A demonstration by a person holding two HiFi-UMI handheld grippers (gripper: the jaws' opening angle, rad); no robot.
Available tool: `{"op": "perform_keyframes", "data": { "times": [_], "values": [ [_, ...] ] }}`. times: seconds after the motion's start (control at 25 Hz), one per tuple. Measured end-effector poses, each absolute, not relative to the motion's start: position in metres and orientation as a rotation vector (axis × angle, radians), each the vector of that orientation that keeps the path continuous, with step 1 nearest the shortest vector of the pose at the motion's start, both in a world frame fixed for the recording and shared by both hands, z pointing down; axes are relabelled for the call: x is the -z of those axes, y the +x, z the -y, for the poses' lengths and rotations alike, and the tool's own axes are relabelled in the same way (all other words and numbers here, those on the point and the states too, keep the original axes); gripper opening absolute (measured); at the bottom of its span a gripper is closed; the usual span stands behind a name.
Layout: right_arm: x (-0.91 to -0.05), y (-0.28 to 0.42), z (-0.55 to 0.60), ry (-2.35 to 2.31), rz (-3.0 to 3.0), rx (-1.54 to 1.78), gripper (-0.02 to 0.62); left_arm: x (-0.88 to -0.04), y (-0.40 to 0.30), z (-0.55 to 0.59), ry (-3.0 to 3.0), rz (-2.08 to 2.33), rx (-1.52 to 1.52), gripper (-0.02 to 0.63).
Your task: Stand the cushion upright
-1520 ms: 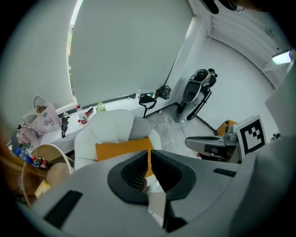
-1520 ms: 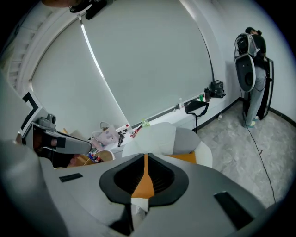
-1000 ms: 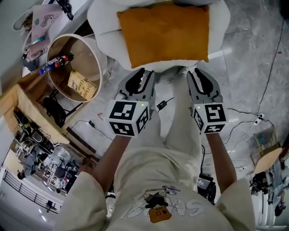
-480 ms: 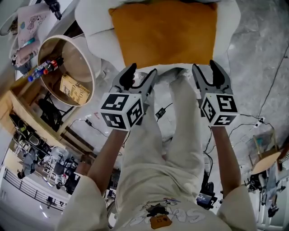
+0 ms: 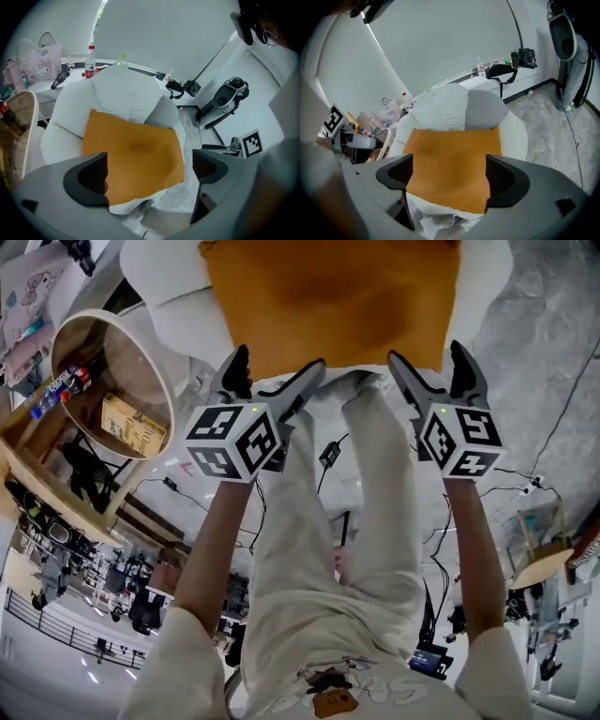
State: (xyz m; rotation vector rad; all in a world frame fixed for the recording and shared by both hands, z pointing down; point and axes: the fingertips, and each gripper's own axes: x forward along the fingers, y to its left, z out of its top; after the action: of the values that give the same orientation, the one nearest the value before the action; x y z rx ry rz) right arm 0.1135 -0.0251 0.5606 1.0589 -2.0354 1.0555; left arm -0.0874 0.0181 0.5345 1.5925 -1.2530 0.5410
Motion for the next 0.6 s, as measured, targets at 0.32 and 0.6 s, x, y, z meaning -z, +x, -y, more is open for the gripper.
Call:
{"op": "perform_keyframes", "data": {
  "times": [0.32, 0.6],
  "values": [
    [-0.614, 0.115, 0.027, 1.042, 1.954, -1.052, 0.494, -0.595, -0.106, -0.022, 1.544, 1.300, -0.612, 0.571],
    [-0.661, 0.116, 0.026, 1.043, 1.904, -1.057, 0.491, -0.646, -0.108, -0.013, 1.528, 1.304, -0.697, 0.563]
  ]
}}
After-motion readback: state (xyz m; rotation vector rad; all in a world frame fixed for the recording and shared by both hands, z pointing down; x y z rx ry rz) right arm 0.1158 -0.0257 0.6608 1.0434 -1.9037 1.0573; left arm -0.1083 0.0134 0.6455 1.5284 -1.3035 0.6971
